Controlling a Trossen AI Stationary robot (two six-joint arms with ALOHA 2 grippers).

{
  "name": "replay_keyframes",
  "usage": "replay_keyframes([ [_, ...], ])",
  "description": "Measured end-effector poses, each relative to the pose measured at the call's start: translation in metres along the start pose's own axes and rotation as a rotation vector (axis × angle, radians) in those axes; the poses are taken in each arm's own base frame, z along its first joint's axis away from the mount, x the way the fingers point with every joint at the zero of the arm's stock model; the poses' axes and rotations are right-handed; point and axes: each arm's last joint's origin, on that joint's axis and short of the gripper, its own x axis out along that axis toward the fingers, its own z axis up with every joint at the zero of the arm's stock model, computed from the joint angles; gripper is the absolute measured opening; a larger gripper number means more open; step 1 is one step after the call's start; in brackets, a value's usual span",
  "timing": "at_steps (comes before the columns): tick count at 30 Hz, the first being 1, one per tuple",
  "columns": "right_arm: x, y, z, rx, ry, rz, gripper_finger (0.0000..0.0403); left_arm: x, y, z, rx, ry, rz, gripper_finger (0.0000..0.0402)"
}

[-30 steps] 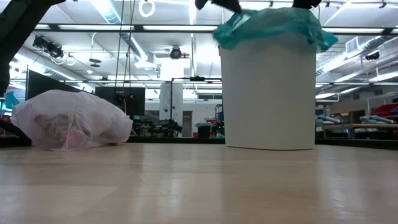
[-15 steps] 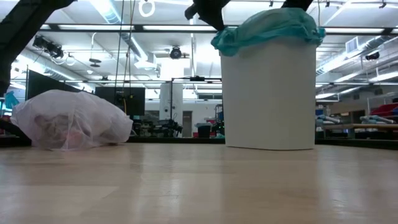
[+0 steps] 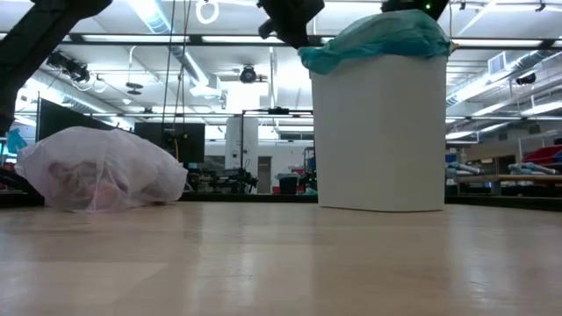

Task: Place trash/remove bag and relplace
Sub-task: Put the blue trash bag into the white trash bin

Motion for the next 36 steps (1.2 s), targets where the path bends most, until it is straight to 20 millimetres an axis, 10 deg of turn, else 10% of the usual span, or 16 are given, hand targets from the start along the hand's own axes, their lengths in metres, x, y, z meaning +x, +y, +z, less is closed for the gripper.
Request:
replay_keyframes([
  [26, 0.055, 0.008, -0.010, 0.101, 0.158, 0.106, 0.0000, 0.045, 0.004, -0.026, 0.062, 0.117, -0.017, 0.0004],
  [36, 0.033, 0.000, -0.020, 0.079, 0.182, 0.132, 0.0000, 0.056, -0.006, -0.036, 0.030, 0.137, -0.165, 0.0004],
])
